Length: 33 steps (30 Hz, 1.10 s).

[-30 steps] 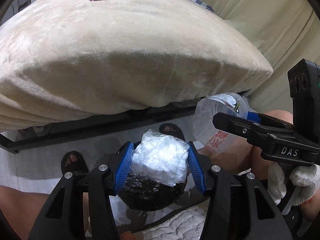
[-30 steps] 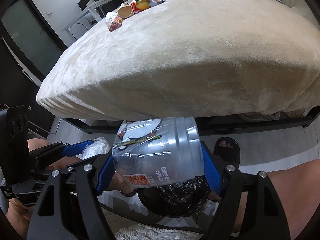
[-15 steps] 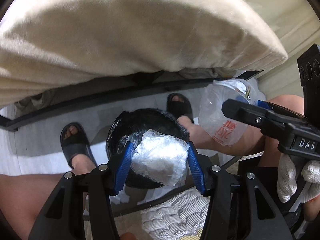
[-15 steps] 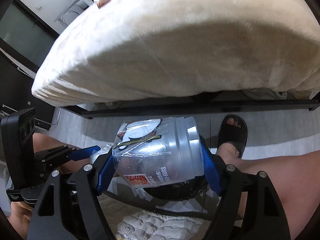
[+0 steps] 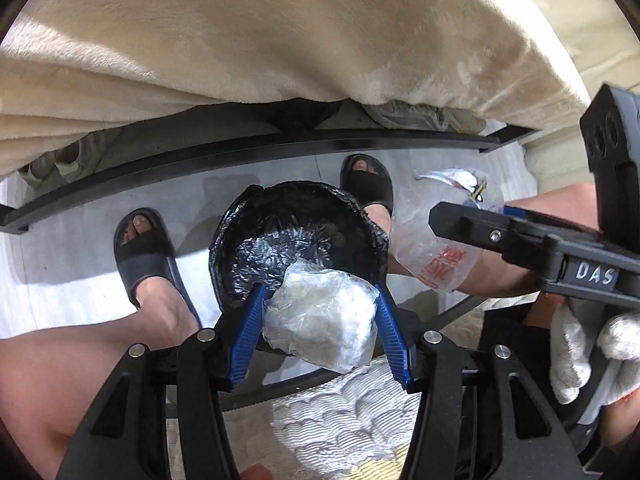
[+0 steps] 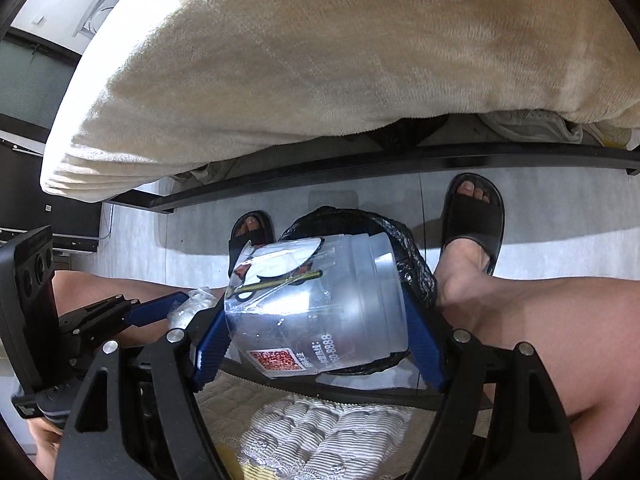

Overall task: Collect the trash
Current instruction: 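Open the right tool over the bin while the left tool releases the white bag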

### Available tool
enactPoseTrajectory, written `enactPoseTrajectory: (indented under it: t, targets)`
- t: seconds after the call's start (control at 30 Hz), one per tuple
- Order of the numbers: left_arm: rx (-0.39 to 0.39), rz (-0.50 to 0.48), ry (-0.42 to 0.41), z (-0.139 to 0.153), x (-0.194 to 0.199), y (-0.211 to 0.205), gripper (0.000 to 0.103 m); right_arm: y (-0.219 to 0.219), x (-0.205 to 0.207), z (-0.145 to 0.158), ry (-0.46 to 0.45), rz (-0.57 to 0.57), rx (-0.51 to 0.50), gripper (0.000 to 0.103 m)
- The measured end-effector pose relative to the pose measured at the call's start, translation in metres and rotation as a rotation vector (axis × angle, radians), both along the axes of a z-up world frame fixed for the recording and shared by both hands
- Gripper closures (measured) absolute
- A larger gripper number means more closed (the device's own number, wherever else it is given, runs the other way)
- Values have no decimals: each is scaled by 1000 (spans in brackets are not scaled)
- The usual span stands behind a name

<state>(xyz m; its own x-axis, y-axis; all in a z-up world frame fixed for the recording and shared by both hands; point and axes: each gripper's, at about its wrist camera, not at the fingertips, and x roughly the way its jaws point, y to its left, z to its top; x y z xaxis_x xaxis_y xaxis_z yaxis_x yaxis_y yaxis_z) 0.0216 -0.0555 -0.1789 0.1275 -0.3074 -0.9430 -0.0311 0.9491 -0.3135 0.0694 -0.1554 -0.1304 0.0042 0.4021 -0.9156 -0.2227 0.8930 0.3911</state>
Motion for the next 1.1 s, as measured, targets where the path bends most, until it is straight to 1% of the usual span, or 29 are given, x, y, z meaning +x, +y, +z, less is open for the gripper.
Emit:
enactPoseTrajectory:
  t: [0.03,0.07,0.1,0.13,0.37,0.63,0.73,0.83,0.93,1.0,1.1]
  targets:
    - [4,-9,6,-1,0,-2,49,0,0,-2,3,-2,5,25]
    - [8,-18,13,-2,0,-4,44,0,0,-3,8,-4,9,24]
    - [19,-23,17,-2,1,-6,26,0,1,-4,14,-8,14,20]
    - [34,-26,17,-2,0,-7,13,-1,1,-5,19,-14,22,17]
    - [44,-17,4,0,0,-4,12,-5,1,-3,27,-48,39,16]
    - [50,-2,-14,4,1,-3,12,-5,0,-1,9,-46,44,16]
    - [52,7,-25,7,1,-2,12,-5,-1,6,-28,-50,39,16]
    - [51,18,-36,10,2,-1,12,-6,-2,14,-64,-52,57,16]
    - [57,36,-82,21,1,4,12,-9,-2,25,-108,-54,84,16]
    - [45,61,-125,30,0,9,12,-10,-1,33,-145,-55,94,16]
    - [29,111,-173,41,-1,19,12,-14,-3,50,-228,-66,103,16]
